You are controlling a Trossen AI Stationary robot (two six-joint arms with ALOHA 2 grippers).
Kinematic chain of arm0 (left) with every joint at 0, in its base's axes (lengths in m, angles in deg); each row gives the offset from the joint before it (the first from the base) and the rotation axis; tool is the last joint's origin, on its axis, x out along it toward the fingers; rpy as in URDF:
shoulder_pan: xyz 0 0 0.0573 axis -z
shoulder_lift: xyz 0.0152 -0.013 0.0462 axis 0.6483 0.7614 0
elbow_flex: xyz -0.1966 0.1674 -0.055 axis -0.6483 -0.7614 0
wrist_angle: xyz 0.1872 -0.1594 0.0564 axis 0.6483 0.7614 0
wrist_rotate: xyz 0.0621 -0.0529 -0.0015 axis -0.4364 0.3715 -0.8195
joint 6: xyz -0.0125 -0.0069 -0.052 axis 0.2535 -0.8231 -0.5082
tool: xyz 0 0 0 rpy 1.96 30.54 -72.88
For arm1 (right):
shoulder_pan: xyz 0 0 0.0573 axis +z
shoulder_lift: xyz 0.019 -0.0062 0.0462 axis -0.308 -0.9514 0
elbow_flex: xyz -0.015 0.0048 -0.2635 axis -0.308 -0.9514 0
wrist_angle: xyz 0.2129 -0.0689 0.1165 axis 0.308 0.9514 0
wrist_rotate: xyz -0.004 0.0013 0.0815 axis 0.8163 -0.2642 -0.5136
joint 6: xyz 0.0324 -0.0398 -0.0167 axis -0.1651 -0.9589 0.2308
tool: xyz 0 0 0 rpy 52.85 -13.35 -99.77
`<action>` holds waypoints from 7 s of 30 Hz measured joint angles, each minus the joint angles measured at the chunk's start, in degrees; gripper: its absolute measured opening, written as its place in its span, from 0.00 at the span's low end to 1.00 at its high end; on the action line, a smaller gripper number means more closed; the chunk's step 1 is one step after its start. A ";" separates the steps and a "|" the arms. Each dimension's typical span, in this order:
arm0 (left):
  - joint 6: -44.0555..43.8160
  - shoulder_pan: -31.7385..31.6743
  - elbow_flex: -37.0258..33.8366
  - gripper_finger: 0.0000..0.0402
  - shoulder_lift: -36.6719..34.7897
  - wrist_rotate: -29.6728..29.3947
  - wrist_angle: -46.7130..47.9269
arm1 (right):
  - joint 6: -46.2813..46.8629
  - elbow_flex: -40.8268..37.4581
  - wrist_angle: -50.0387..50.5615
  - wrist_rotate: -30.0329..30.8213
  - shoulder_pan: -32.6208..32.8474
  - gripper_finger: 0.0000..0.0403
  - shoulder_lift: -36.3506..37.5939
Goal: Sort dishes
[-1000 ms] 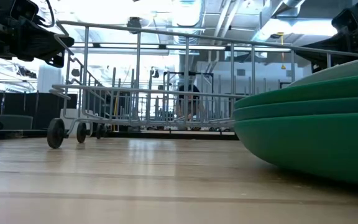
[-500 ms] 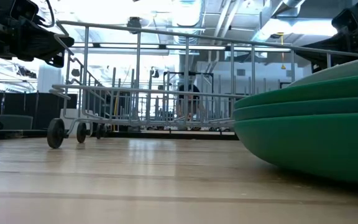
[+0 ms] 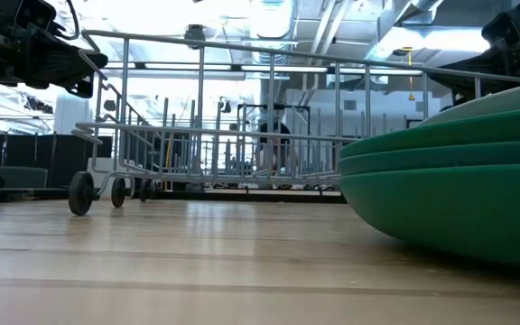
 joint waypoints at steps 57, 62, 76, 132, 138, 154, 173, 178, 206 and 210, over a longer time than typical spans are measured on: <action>0.00 0.00 0.00 0.00 -0.01 -0.02 -0.02 | -3.04 48.76 11.36 -21.52 1.31 0.02 -20.81; 0.00 -0.02 0.00 0.00 0.01 -0.02 -0.01 | -2.79 44.97 10.67 -17.66 8.62 0.02 -22.17; 5.77 -0.07 0.00 0.00 -0.01 -0.94 -0.11 | 13.38 44.38 16.14 6.50 39.64 0.02 -32.87; -1.22 12.06 52.09 0.00 54.87 -2.56 15.91 | 76.68 52.58 42.70 17.66 56.45 0.02 -64.42; -4.30 12.31 53.74 0.00 60.90 -1.93 15.28 | 77.47 52.58 42.80 18.99 55.74 0.02 -65.71; -5.39 11.89 55.52 0.00 65.15 1.27 16.55 | 75.66 52.58 42.58 15.43 55.56 0.22 -77.85; -10.25 12.17 55.52 0.00 65.12 -0.70 17.00 | 72.96 56.55 57.35 15.29 53.67 0.49 -82.06; -10.19 12.17 55.52 0.00 65.12 -2.12 17.32 | 72.96 59.05 62.01 15.31 53.51 0.47 -82.06; -10.32 12.15 55.52 0.00 65.12 -3.39 19.43 | 67.59 58.85 62.11 10.69 48.23 0.17 -89.65; -10.32 12.15 55.52 0.00 65.12 -3.37 19.43 | 67.75 58.90 61.90 11.07 48.14 0.04 -89.56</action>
